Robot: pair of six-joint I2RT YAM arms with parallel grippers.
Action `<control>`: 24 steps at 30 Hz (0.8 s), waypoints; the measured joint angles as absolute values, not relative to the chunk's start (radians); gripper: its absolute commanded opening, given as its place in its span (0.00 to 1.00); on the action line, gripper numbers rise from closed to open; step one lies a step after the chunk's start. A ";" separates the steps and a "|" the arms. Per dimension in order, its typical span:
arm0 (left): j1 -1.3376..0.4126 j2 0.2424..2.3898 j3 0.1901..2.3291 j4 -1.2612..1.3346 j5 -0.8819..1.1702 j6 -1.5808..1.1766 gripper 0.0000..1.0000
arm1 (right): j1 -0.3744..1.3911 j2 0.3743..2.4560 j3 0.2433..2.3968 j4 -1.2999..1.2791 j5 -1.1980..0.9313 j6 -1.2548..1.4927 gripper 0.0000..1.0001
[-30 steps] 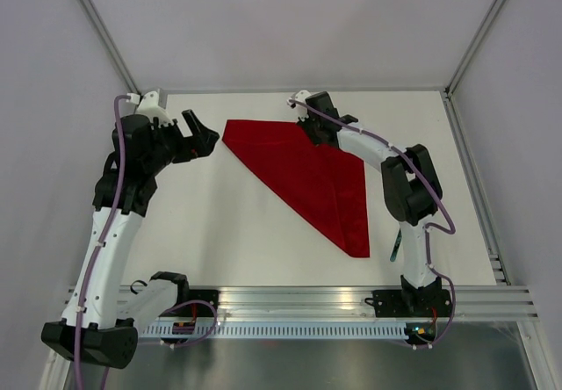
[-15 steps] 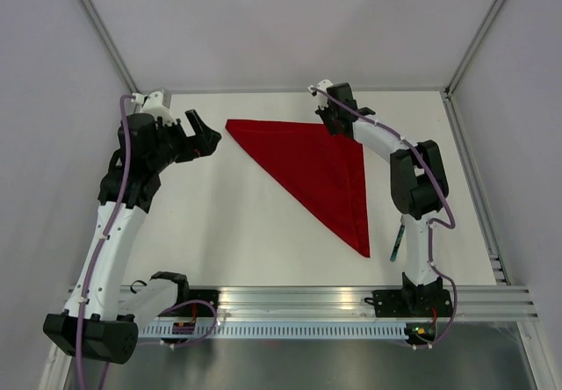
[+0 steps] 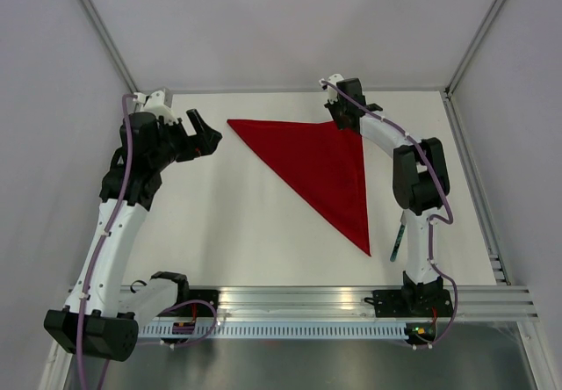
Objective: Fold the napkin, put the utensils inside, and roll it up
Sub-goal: Fold the napkin
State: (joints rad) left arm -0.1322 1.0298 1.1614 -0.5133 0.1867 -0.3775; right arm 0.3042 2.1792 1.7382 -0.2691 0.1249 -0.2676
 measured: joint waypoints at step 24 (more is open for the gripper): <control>-0.132 1.054 1.153 -0.506 0.187 -0.377 1.00 | 0.258 2.191 1.738 -0.262 0.125 -0.257 0.00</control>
